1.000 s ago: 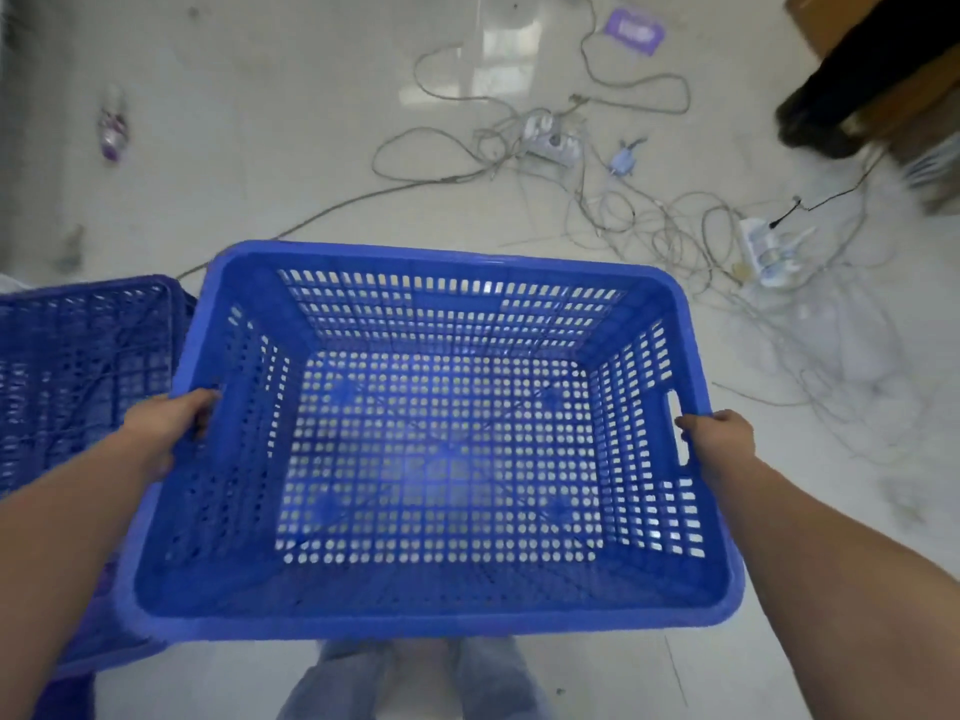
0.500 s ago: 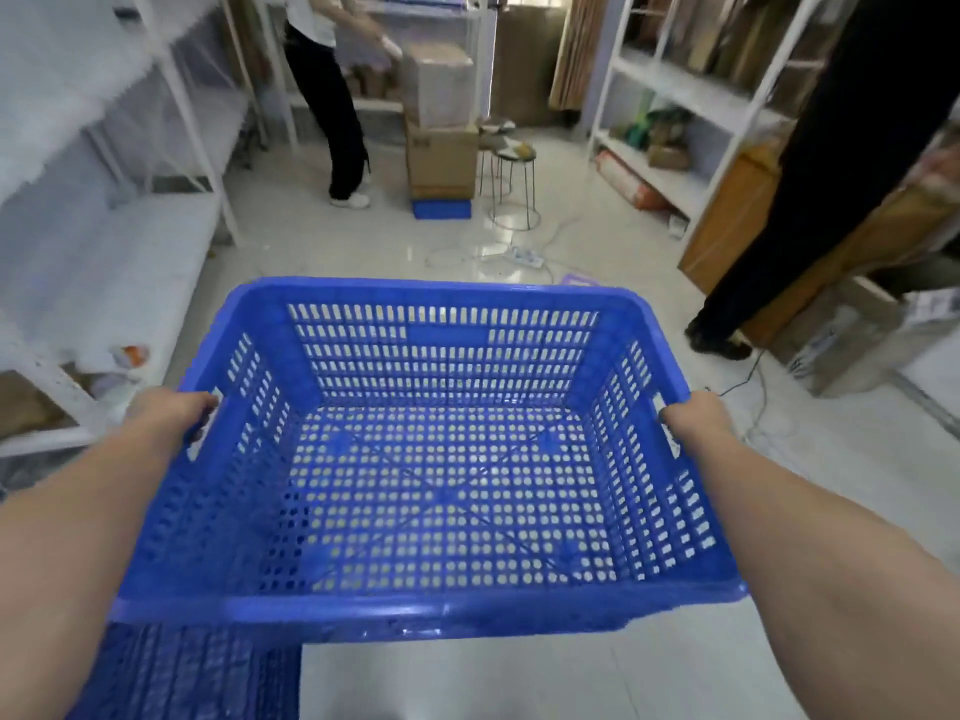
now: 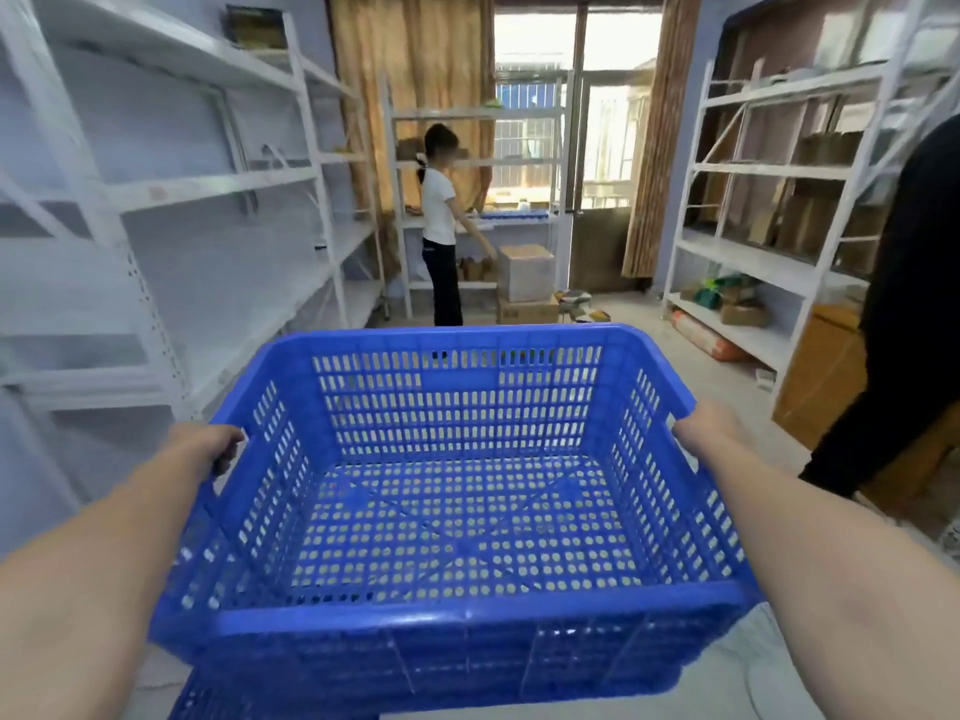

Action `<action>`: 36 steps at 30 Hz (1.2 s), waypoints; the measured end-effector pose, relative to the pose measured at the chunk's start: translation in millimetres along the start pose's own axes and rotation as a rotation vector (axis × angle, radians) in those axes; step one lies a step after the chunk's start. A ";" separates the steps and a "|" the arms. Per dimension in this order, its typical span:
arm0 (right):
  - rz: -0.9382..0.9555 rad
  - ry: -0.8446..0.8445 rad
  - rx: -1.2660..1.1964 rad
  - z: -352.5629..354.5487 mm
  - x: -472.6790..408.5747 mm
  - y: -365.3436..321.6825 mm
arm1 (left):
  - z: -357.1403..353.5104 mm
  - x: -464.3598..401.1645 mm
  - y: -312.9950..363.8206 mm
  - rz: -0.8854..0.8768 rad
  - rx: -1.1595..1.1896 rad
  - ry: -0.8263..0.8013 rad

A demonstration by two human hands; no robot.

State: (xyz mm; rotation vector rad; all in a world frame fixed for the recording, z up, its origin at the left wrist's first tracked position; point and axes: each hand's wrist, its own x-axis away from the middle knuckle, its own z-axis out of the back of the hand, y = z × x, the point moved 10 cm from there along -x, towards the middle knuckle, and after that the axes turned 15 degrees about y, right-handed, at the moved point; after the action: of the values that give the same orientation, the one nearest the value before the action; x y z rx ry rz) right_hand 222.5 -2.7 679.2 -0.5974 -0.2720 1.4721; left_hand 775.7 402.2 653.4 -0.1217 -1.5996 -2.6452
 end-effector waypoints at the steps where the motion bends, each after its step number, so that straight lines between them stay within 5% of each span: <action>1: 0.025 0.000 -0.005 3.1 -2.5 -10.6 | 11.0 1.4 2.6 0.000 0.014 0.024; 18: 0.502 -0.258 -0.059 -65.9 68.6 -168.6 | 233.8 106.1 -140.5 0.280 0.022 0.433; 36: 0.955 -0.575 -0.148 -129.1 465.6 -352.2 | 602.5 243.1 -373.9 0.571 0.031 0.994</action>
State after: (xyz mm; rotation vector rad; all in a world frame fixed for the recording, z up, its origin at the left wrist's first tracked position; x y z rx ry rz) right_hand 635.7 429.4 673.8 -0.4126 -0.5945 2.5661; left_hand 528.7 1109.4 624.7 0.5565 -1.0299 -1.7511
